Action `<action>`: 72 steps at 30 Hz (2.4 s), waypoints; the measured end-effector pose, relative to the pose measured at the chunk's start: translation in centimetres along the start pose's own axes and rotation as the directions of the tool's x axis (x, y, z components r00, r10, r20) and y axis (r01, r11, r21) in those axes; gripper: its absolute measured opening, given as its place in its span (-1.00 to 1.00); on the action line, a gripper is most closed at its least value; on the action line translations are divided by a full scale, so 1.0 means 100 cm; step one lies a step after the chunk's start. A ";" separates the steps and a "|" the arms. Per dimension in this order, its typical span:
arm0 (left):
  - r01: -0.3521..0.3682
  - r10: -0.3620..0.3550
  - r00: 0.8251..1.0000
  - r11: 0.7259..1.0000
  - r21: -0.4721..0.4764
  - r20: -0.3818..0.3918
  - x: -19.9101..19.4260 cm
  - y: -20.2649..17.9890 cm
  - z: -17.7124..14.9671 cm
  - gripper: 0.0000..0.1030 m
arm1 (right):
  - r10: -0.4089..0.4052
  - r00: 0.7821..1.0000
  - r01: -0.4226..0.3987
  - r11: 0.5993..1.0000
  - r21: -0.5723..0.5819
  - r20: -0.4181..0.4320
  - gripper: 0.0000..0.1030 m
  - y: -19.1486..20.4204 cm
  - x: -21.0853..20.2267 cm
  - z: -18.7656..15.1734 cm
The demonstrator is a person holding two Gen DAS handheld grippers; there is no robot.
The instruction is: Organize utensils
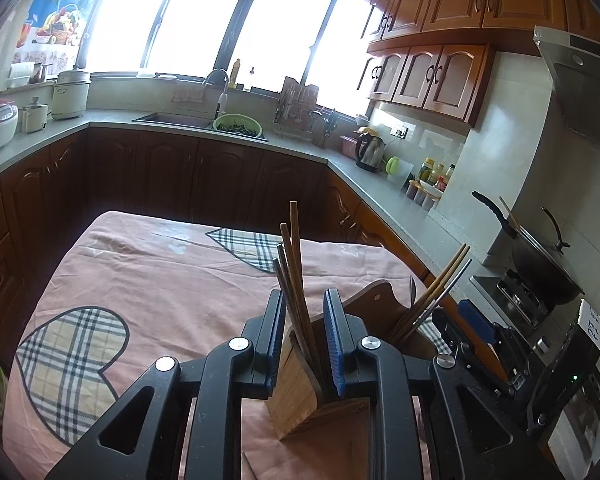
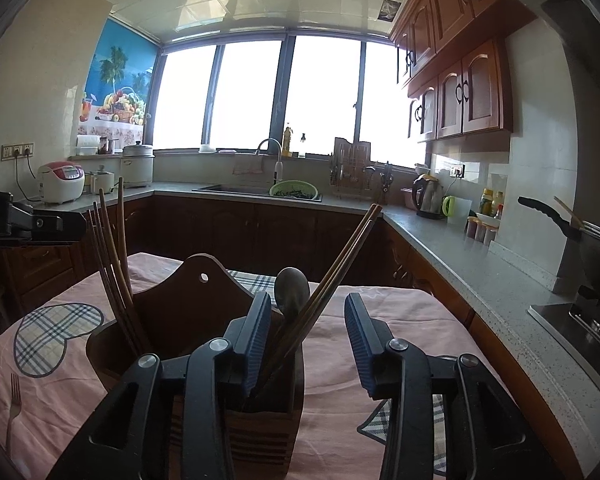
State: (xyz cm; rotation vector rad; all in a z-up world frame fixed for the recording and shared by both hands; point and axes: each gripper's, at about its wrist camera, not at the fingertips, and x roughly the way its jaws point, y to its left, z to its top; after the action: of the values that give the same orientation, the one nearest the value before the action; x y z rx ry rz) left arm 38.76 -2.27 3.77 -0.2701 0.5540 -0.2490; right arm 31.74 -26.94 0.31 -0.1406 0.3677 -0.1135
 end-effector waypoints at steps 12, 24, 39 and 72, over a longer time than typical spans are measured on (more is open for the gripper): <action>-0.043 0.043 0.999 0.999 -0.020 0.007 -0.023 0.003 -0.009 0.38 | 0.036 0.999 -0.034 0.998 0.053 -0.031 0.57 -0.009 -0.014 0.001; -0.048 0.048 0.999 0.998 -0.044 -0.007 -0.044 0.010 -0.014 0.55 | 0.049 0.998 -0.045 0.996 0.078 -0.045 0.71 -0.012 -0.031 0.000; -0.065 0.065 0.998 0.993 -0.098 -0.010 -0.095 0.024 -0.037 0.91 | 0.114 0.991 -0.097 0.972 0.213 -0.071 0.99 -0.022 -0.072 -0.009; -0.191 0.187 0.982 0.974 0.121 0.039 -0.221 -0.008 -0.139 0.98 | 0.200 0.977 -0.176 0.949 0.263 -0.068 0.99 0.000 -0.193 -0.051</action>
State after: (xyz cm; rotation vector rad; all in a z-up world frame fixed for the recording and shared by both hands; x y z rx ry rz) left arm 12.86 1.15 3.32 -0.0987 0.5311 -0.0945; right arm 11.95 -24.92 2.38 0.1565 0.4552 0.0223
